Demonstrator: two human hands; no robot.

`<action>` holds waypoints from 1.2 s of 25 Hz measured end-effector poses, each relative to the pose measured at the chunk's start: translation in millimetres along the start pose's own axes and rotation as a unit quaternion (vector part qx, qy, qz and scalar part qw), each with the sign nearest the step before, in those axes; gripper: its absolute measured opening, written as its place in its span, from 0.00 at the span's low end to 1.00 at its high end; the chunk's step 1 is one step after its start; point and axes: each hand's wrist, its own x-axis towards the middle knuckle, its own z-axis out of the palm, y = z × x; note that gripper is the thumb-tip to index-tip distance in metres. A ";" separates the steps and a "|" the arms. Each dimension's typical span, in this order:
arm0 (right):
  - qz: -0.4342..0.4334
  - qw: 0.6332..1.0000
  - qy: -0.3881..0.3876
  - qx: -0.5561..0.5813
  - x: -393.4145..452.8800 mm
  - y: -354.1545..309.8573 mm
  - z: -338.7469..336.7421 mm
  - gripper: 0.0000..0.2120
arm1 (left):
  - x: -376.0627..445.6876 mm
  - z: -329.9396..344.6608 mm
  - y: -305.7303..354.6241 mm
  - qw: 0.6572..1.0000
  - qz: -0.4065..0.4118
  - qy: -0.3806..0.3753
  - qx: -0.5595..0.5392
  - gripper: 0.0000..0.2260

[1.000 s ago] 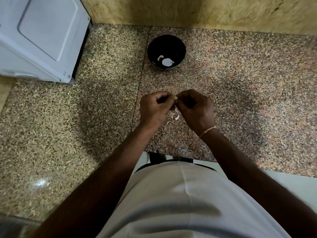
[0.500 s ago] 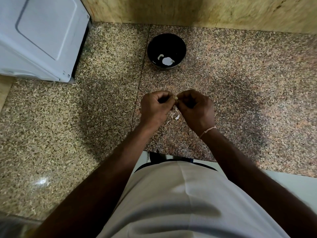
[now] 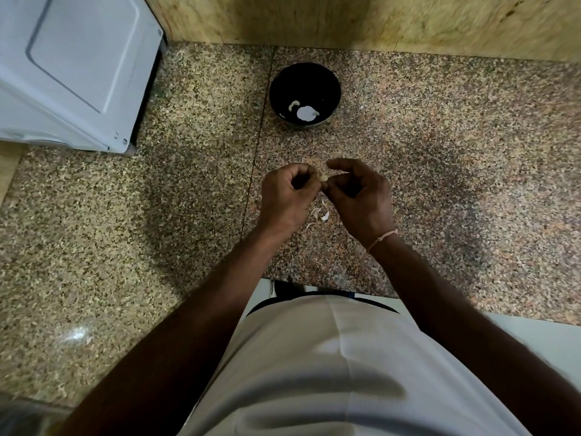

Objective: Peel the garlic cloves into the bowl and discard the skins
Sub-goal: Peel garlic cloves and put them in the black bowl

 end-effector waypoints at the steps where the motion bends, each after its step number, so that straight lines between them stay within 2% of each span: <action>1: 0.001 1.000 -0.004 0.005 0.3 1.0 0.9 0.12 | 0.0 0.3 -0.5 1.000 -0.002 0.004 -0.003 0.02; 6: 0.028 0.997 -0.007 0.067 5.2 5.4 2.5 0.07 | -1.3 2.4 -6.0 0.998 -0.024 0.024 -0.045 0.03; 12: 0.079 0.985 -0.024 0.151 6.9 9.6 3.7 0.08 | -0.4 0.9 -8.5 0.990 -0.057 0.027 -0.126 0.02; 20: 0.181 0.965 -0.029 0.190 6.3 23.9 1.1 0.07 | -5.4 1.3 -29.2 0.994 -0.108 0.036 -0.003 0.02; 23: 0.216 0.957 -0.020 0.193 3.3 29.7 1.4 0.06 | -7.7 3.6 -35.6 0.992 -0.120 0.038 0.020 0.06; 30: 0.244 0.954 -0.010 0.173 -3.3 33.0 3.6 0.02 | -10.3 13.2 -39.7 0.996 -0.055 0.012 0.072 0.04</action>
